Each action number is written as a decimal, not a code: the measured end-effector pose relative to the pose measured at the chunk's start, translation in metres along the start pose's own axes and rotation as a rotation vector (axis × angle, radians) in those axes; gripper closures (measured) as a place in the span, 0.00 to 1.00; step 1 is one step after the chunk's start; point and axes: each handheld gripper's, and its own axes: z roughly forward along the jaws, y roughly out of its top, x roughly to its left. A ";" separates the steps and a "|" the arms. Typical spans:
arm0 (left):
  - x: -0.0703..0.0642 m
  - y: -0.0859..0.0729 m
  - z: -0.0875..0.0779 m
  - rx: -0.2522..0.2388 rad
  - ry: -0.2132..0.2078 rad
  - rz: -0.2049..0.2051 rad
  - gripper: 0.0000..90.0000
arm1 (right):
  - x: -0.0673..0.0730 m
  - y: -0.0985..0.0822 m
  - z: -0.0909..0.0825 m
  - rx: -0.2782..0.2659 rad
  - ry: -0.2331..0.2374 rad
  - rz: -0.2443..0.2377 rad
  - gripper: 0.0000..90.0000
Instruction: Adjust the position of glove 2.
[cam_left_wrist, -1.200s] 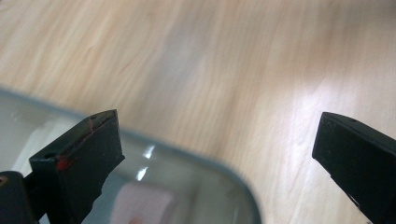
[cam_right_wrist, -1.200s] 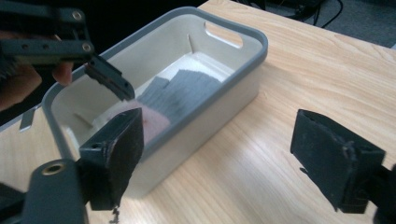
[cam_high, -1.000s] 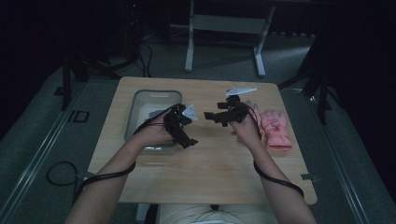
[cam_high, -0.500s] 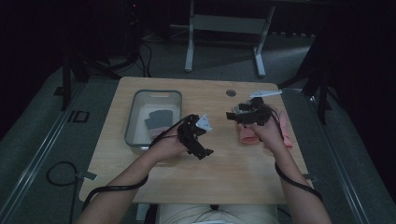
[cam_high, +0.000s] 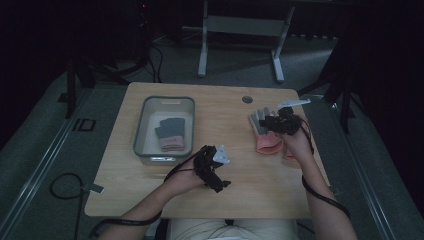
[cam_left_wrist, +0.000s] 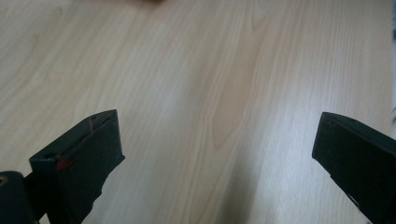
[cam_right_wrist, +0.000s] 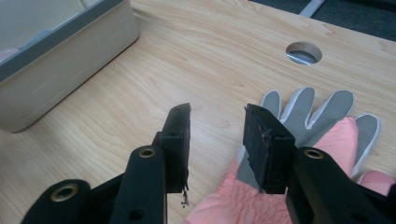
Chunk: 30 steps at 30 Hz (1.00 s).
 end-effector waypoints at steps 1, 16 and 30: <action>-0.003 -0.003 0.001 -0.002 0.006 -0.003 0.01 | -0.002 0.000 0.001 0.017 -0.009 -0.010 0.73; -0.035 -0.035 0.005 -0.096 0.060 -0.052 0.01 | -0.027 -0.006 0.042 0.163 -0.120 -0.007 0.70; -0.035 -0.041 0.007 -0.137 0.114 -0.061 0.01 | -0.026 -0.026 0.086 0.279 -0.197 -0.066 0.76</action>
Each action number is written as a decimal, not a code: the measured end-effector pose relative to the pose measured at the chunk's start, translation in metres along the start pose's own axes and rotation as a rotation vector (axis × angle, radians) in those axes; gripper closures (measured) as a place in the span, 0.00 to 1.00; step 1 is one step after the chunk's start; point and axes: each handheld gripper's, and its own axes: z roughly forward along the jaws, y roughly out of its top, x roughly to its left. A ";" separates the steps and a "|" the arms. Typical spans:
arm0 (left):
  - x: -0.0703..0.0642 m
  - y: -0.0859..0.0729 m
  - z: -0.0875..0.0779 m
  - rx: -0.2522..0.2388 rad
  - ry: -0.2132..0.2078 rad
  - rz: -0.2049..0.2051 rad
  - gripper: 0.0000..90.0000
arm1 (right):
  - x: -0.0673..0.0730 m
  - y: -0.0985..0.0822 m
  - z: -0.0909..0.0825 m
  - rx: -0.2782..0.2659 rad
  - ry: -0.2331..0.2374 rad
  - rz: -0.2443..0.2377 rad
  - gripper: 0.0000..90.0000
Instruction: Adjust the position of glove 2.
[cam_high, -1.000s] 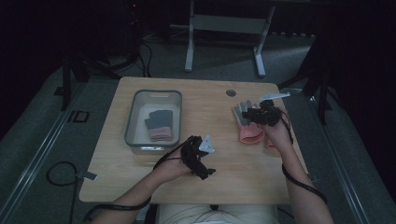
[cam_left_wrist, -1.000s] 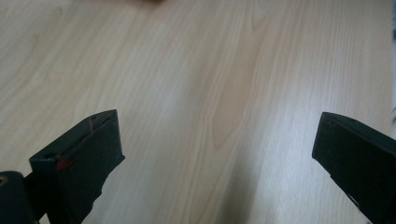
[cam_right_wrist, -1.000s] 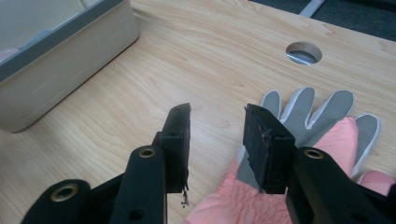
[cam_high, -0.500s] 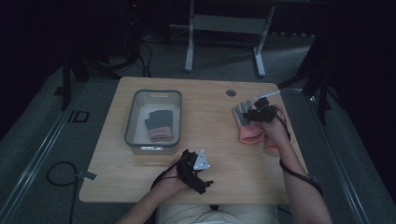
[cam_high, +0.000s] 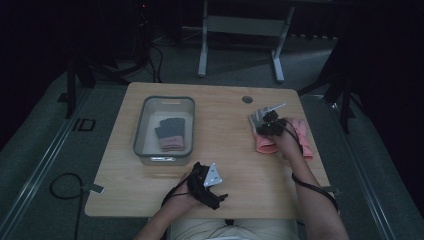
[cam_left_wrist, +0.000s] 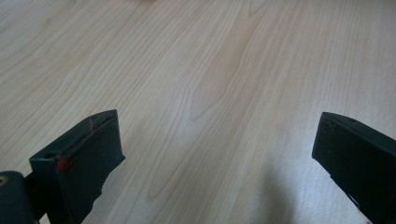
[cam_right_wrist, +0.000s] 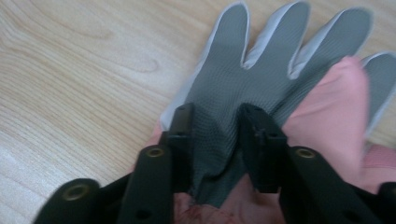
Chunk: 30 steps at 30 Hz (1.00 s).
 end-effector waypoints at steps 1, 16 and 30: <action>0.000 -0.001 0.000 -0.004 -0.001 -0.005 0.01 | 0.000 -0.001 0.001 0.000 0.002 0.010 0.79; -0.006 -0.007 0.012 0.026 -0.045 0.011 0.01 | -0.004 -0.002 -0.018 -0.047 0.083 0.241 0.98; -0.006 -0.009 0.010 0.005 -0.036 -0.006 0.01 | 0.066 0.008 -0.115 -0.231 0.091 0.213 0.98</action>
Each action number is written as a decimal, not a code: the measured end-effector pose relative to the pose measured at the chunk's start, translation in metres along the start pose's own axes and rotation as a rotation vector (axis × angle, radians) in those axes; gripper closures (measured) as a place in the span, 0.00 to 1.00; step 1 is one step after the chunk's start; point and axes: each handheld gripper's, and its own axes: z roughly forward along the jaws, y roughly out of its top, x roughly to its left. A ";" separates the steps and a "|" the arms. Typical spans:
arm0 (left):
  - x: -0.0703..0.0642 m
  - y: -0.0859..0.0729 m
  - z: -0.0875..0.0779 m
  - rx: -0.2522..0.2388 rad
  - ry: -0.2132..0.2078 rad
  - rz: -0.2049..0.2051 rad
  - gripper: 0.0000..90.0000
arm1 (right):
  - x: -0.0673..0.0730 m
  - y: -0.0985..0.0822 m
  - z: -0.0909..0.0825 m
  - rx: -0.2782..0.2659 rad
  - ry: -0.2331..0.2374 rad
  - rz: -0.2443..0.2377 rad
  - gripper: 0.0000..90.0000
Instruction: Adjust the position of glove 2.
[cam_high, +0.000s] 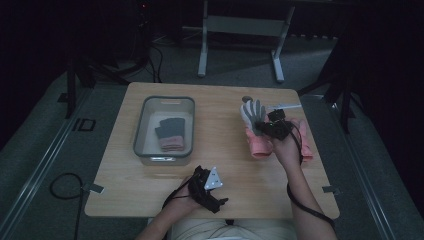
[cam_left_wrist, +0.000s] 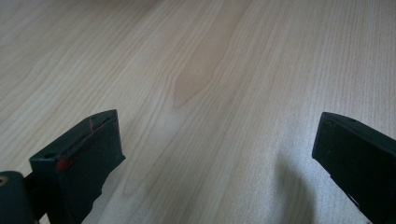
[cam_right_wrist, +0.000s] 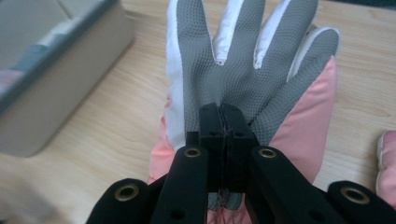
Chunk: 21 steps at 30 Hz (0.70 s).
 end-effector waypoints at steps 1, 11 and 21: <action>0.000 0.000 0.000 0.000 0.000 0.000 0.01 | 0.005 -0.001 -0.005 -0.009 -0.001 0.000 0.98; 0.000 -0.001 -0.002 -0.025 0.001 -0.004 0.01 | 0.031 -0.035 0.000 -0.016 -0.001 0.099 0.98; 0.001 -0.002 -0.002 -0.021 0.008 0.002 0.01 | 0.041 -0.048 0.045 0.074 -0.045 0.092 0.98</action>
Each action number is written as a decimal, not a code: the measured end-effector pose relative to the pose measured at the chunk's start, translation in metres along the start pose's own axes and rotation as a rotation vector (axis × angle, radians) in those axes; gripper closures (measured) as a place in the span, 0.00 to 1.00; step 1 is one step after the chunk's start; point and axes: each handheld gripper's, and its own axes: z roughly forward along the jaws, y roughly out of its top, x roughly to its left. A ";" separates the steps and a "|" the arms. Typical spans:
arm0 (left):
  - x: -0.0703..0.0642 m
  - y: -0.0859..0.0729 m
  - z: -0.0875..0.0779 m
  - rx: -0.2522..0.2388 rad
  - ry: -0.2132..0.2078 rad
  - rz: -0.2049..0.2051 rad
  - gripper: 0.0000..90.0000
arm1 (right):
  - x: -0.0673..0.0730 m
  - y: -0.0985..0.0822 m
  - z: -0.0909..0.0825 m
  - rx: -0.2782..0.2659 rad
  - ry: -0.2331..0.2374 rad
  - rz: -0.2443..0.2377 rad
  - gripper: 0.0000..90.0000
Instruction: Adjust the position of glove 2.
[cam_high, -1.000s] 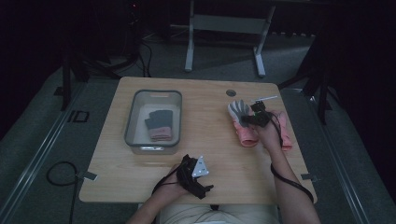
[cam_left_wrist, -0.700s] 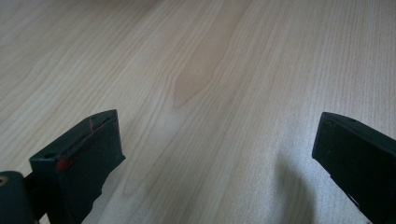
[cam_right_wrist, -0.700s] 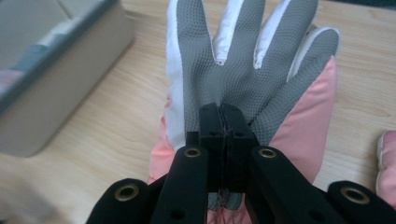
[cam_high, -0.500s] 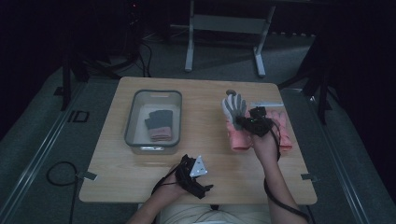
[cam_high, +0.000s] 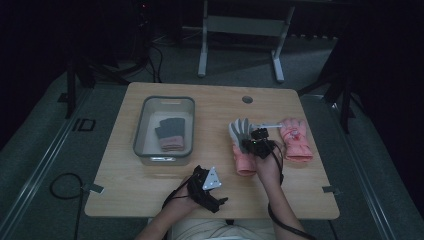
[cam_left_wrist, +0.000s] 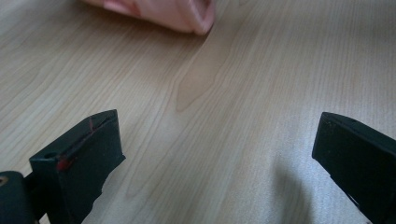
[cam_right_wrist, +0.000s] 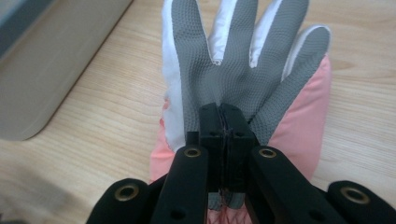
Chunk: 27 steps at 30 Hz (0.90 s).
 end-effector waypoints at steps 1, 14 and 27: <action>0.000 0.000 0.000 0.002 -0.002 0.000 0.01 | 0.001 0.000 0.005 0.006 0.002 0.004 0.98; 0.001 0.000 0.000 0.007 -0.010 0.000 0.01 | 0.012 -0.001 0.042 0.057 -0.001 -0.030 0.98; 0.001 -0.001 0.001 0.009 -0.015 -0.001 0.01 | 0.010 0.001 0.048 0.081 0.032 -0.054 0.90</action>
